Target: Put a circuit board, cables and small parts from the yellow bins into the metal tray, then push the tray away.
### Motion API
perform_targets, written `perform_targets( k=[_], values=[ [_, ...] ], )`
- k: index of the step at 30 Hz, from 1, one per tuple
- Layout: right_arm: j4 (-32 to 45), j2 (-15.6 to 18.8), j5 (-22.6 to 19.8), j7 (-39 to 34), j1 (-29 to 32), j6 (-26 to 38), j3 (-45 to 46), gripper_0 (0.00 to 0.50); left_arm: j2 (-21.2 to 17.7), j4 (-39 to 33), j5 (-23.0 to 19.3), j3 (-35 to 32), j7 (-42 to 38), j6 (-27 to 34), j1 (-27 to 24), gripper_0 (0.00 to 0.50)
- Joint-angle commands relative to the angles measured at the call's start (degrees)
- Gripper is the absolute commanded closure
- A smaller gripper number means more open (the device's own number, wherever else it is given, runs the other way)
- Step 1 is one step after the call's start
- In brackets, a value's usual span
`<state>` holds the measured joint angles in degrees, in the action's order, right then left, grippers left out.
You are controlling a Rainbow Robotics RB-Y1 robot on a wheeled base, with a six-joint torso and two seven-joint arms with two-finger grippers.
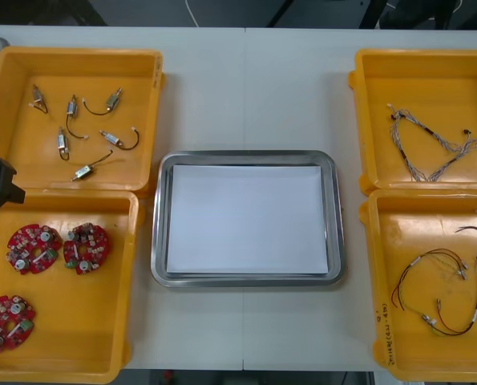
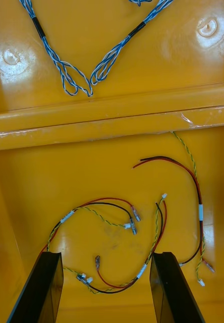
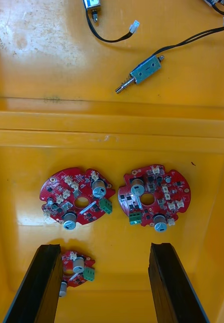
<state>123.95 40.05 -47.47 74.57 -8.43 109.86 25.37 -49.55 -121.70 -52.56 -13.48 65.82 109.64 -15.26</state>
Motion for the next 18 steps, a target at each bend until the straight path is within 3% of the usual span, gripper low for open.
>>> perform_targets(
  k=[1, 18],
  values=[
    [0.42, 2.05, 0.19, -1.54, 0.78, 0.14, -0.49, 0.0, -1.69, -1.43, -0.18, -1.73, 3.26, 0.36, 0.76, 0.0],
    [0.42, 2.05, 0.19, -1.54, 0.78, 0.14, -0.49, 0.0, -1.69, -1.43, -0.18, -1.73, 3.26, 0.36, 0.76, 0.0]
  ],
)
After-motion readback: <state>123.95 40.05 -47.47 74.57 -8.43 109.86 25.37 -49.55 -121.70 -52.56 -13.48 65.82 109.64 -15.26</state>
